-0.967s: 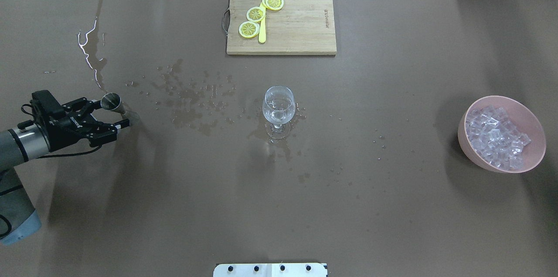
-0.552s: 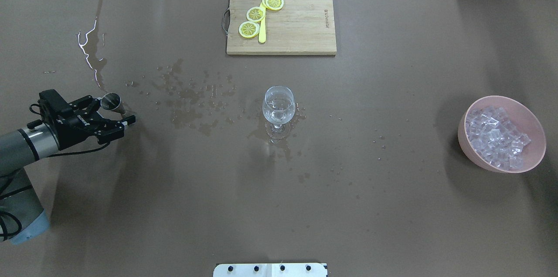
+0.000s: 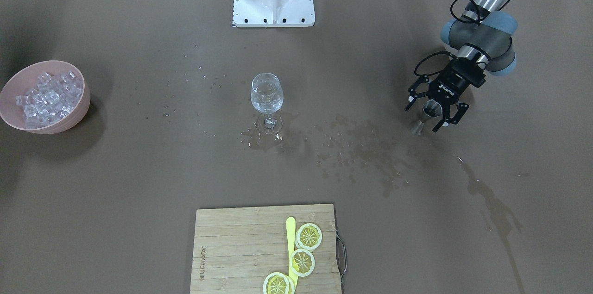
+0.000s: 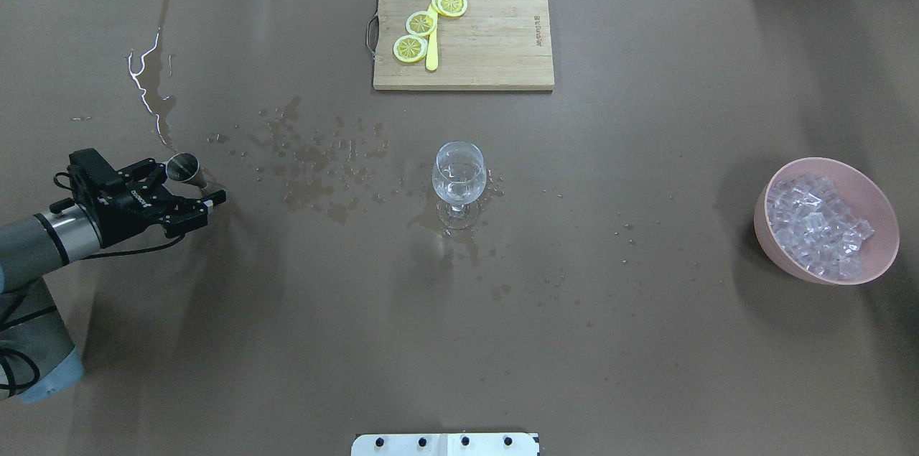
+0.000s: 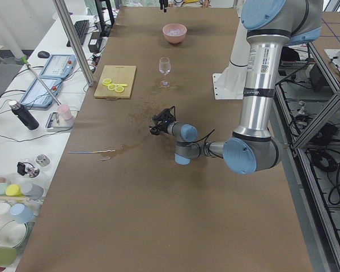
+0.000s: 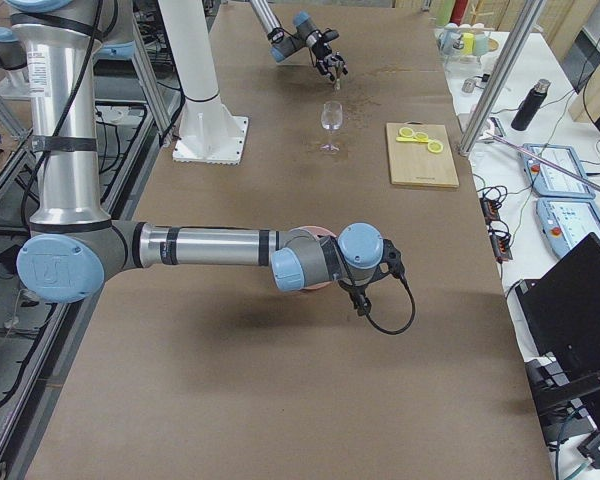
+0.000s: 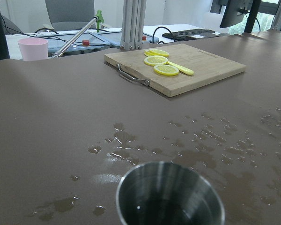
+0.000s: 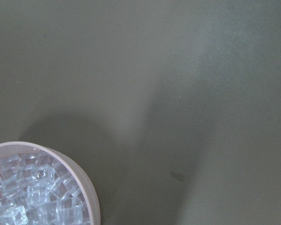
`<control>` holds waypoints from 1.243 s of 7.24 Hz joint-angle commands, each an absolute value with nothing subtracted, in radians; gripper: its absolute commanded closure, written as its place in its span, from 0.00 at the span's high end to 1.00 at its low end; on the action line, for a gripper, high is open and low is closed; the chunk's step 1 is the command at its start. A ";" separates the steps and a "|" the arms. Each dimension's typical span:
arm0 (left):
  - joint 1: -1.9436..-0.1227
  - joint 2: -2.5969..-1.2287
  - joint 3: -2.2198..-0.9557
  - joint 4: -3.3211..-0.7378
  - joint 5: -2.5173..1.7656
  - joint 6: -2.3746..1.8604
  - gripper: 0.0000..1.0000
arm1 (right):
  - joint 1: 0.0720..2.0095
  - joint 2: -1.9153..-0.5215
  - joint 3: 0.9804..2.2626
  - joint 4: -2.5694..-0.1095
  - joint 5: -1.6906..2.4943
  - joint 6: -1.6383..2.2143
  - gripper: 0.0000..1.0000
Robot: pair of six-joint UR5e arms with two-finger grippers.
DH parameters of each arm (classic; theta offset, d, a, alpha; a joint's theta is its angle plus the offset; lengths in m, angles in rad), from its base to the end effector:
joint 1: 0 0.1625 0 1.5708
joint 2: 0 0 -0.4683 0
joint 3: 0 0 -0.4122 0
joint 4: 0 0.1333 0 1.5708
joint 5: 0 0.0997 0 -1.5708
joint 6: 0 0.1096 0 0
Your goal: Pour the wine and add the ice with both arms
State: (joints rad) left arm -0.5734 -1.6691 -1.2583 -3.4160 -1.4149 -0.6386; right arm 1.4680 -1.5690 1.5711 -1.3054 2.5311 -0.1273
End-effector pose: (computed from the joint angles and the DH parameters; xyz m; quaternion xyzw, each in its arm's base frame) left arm 0.3812 -0.4251 0.6101 0.5352 0.4932 0.0662 0.6826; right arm -0.0107 -0.5275 0.6642 0.1239 -0.4563 -0.1621 0.8661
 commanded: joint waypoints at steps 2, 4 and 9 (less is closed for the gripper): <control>-0.551 -1.678 -1.250 -3.410 -1.351 -0.638 0.97 | 1.468 -1.566 1.571 -1.305 2.531 -0.127 1.00; -0.546 -1.678 -1.238 -3.405 -1.347 -0.631 0.89 | 1.468 -1.568 1.571 -1.305 2.533 -0.126 1.00; -0.546 -1.681 -1.247 -3.419 -1.353 -0.630 0.30 | 1.468 -1.568 1.565 -1.305 2.540 -0.120 1.00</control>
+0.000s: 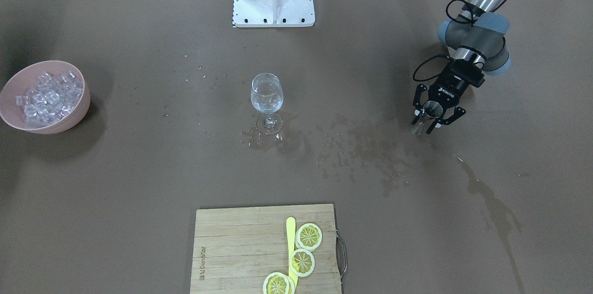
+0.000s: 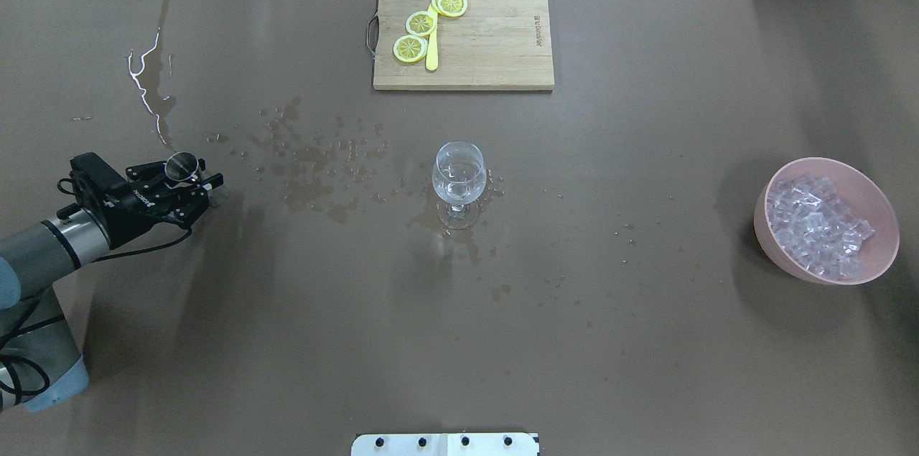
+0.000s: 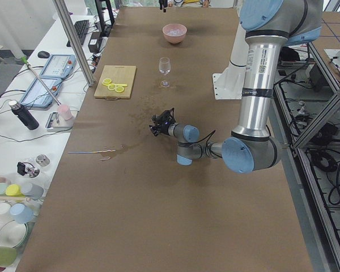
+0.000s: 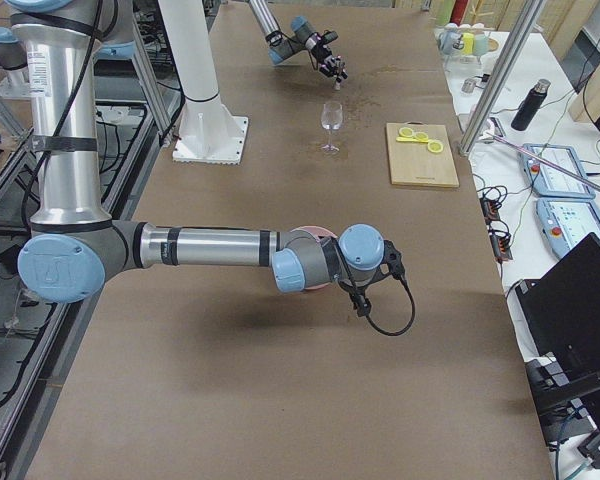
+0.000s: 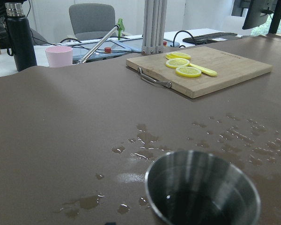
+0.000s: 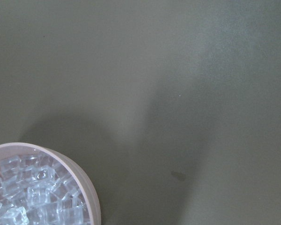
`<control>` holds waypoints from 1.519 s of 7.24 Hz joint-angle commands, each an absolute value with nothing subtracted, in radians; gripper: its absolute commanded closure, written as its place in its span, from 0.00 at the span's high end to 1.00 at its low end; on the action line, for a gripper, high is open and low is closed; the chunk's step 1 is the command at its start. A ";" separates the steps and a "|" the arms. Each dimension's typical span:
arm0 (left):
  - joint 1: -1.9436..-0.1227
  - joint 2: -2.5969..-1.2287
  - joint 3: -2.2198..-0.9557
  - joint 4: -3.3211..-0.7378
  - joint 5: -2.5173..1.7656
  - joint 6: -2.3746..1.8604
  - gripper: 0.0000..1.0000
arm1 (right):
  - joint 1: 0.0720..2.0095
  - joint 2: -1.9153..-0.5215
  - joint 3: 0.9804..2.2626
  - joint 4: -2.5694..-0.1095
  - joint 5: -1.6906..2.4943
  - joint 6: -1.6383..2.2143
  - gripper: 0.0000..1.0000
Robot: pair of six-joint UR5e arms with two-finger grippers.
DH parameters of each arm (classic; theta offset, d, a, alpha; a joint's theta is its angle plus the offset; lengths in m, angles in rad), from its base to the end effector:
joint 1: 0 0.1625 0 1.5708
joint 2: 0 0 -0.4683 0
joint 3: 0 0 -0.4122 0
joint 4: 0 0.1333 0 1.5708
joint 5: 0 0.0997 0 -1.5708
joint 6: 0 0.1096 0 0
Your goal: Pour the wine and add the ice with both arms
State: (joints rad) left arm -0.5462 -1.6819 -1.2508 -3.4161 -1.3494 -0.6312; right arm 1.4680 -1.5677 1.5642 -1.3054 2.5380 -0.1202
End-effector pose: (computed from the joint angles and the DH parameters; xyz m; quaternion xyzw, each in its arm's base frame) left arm 0.3928 -0.4229 0.6069 0.5463 0.4832 0.0537 0.6820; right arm -0.0111 -0.5277 0.6665 0.1196 -0.4600 -0.1580 0.8655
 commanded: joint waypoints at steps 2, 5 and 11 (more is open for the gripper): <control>-0.546 -1.672 -1.252 -3.418 -1.362 -0.630 0.00 | 1.468 -1.568 1.566 -1.305 2.540 -0.120 1.00; -0.546 -1.700 -1.284 -3.404 -1.362 -0.630 0.00 | 1.468 -1.568 1.571 -1.305 2.540 -0.120 1.00; -0.545 -1.922 -1.397 -3.119 -1.355 -0.630 0.00 | 1.468 -1.568 1.568 -1.305 2.549 -0.103 1.00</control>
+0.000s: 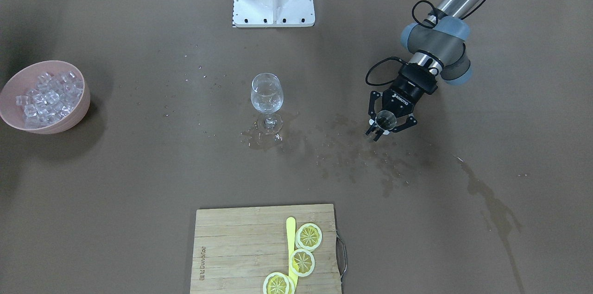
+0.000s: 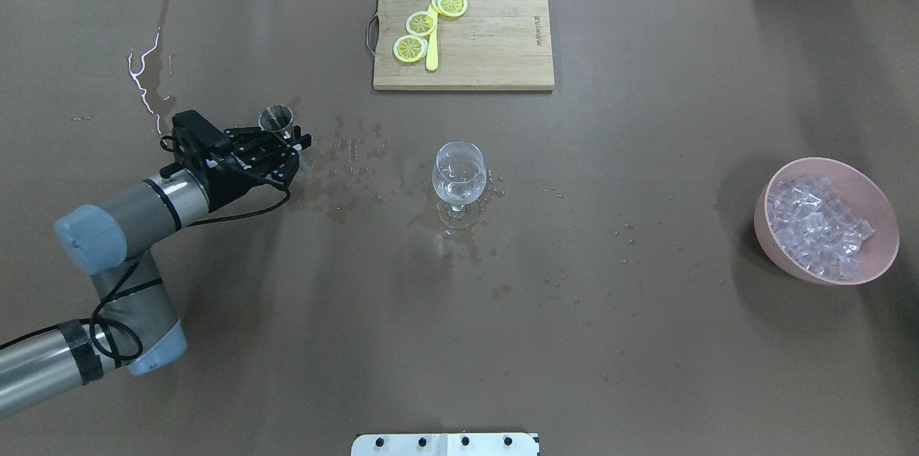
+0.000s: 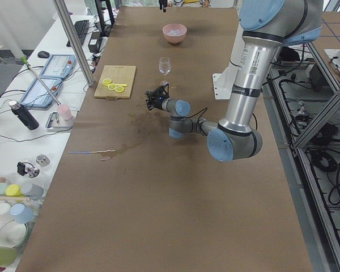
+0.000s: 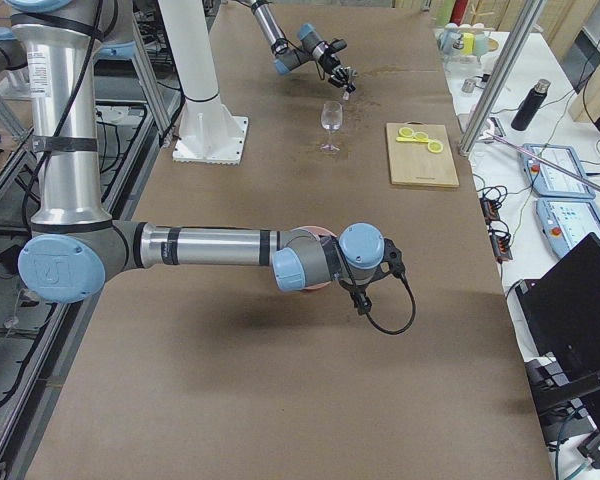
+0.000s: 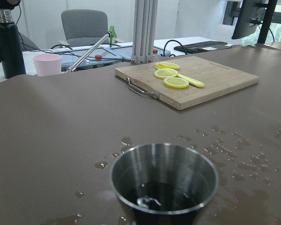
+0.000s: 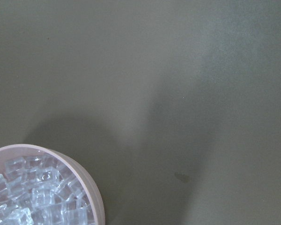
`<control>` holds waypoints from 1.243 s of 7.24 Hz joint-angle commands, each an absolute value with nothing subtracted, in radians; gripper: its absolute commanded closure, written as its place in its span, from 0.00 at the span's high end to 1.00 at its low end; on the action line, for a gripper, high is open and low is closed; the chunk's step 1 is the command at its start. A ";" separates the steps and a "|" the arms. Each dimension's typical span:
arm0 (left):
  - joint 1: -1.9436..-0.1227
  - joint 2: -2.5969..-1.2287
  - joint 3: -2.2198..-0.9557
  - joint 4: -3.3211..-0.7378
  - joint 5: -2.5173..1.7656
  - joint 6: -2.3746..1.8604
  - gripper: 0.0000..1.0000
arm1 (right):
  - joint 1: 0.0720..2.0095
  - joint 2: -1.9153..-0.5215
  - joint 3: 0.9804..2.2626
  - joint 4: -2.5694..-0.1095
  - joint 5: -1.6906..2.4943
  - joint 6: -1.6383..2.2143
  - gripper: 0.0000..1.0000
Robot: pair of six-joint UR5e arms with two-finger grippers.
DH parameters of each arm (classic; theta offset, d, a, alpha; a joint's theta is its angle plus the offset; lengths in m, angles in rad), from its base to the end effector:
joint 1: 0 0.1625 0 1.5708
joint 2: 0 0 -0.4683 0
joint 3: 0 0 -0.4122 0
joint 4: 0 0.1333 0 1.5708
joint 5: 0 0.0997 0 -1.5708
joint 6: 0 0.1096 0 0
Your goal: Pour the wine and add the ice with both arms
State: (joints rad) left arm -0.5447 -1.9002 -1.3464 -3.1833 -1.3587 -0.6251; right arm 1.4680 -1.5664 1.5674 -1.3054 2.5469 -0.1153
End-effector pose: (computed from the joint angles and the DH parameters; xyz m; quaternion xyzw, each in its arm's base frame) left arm 0.4773 -0.4720 0.4481 0.5613 0.5064 0.0509 0.6527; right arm -0.0117 -0.5282 0.6634 0.1202 -0.4640 -0.1572 0.8634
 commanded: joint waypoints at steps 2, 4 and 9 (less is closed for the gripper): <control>-0.545 -1.954 -1.486 -2.915 -1.354 -0.617 0.00 | 1.468 -1.568 1.568 -1.305 2.549 -0.083 1.00; -0.541 -1.985 -1.509 -2.904 -1.348 -0.617 0.00 | 1.468 -1.568 1.569 -1.305 2.549 -0.083 1.00; -0.423 -1.973 -1.548 -2.908 -1.079 -0.387 0.00 | 1.468 -1.568 1.562 -1.305 2.551 -0.081 1.00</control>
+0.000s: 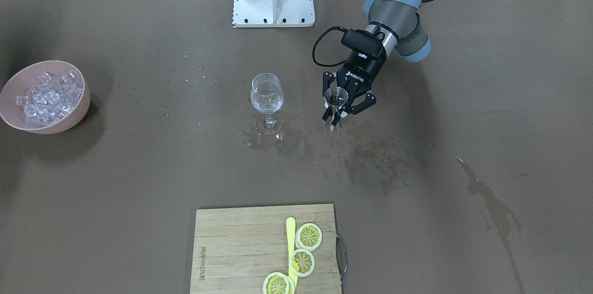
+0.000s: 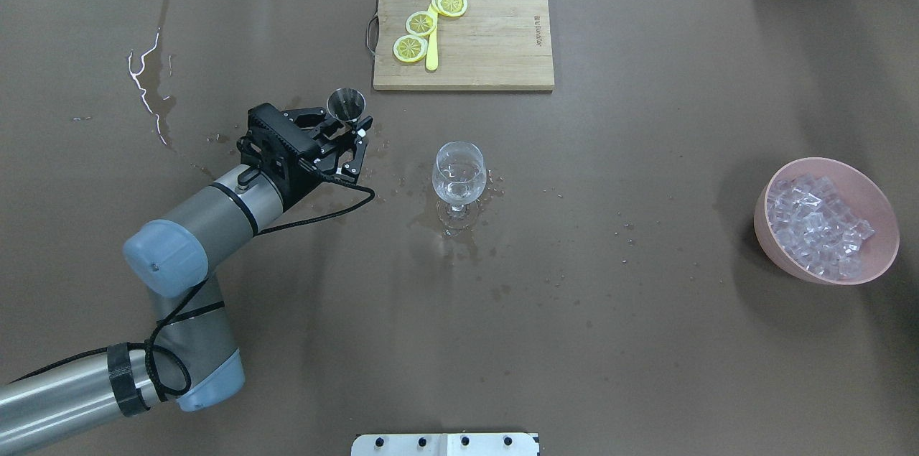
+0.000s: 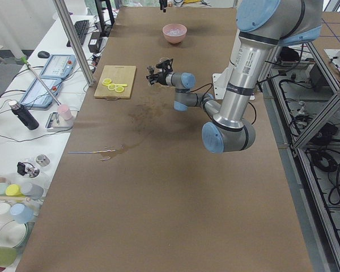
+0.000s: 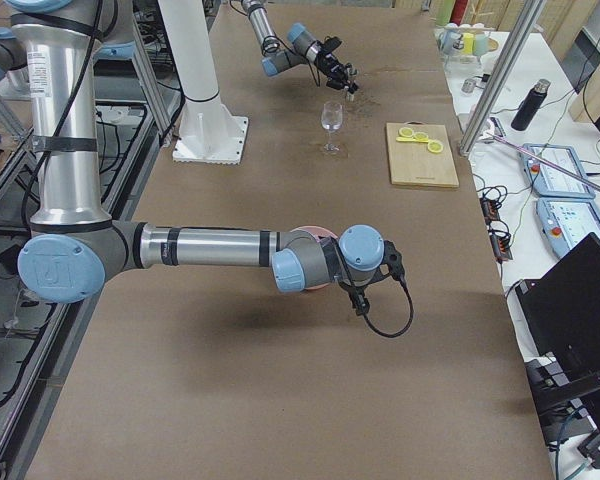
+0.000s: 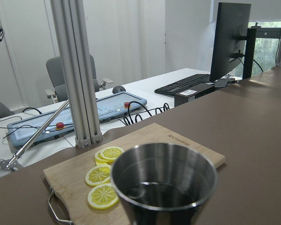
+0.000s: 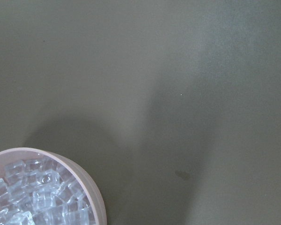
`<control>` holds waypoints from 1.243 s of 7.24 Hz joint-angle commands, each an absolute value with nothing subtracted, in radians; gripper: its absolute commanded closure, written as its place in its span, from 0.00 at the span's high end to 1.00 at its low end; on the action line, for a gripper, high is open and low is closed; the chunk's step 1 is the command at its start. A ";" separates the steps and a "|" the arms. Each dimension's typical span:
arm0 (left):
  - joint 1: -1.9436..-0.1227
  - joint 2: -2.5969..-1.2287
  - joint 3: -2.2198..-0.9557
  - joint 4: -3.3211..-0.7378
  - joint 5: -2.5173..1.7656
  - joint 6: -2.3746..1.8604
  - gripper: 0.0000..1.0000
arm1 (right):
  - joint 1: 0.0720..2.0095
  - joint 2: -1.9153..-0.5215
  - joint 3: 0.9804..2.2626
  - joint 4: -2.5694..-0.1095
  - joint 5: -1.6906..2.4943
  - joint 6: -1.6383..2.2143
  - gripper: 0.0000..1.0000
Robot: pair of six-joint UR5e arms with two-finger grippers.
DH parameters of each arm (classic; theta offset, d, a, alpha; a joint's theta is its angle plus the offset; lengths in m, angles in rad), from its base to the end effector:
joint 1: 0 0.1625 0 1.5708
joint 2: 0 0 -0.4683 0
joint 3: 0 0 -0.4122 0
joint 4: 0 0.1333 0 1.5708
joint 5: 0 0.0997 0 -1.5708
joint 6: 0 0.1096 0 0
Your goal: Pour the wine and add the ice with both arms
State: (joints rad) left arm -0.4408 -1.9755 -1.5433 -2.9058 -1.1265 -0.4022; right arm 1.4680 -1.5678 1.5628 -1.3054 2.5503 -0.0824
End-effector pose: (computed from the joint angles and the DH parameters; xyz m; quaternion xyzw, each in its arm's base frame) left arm 0.5123 -0.4411 0.3285 0.6310 0.4067 0.0720 0.6566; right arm -0.0119 -0.5272 0.6662 0.1098 -0.4676 -0.1417 0.8656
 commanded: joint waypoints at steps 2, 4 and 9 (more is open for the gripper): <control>-0.365 -2.002 -1.546 -2.890 -0.973 -0.207 0.00 | 1.468 -1.568 1.565 -1.305 2.587 -0.011 1.00; -0.336 -2.048 -1.571 -2.777 -0.893 -0.158 0.00 | 1.468 -1.568 1.560 -1.305 2.608 -0.002 1.00; -0.328 -2.085 -1.670 -2.525 -0.832 0.052 0.00 | 1.468 -1.568 1.557 -1.305 2.608 -0.002 1.00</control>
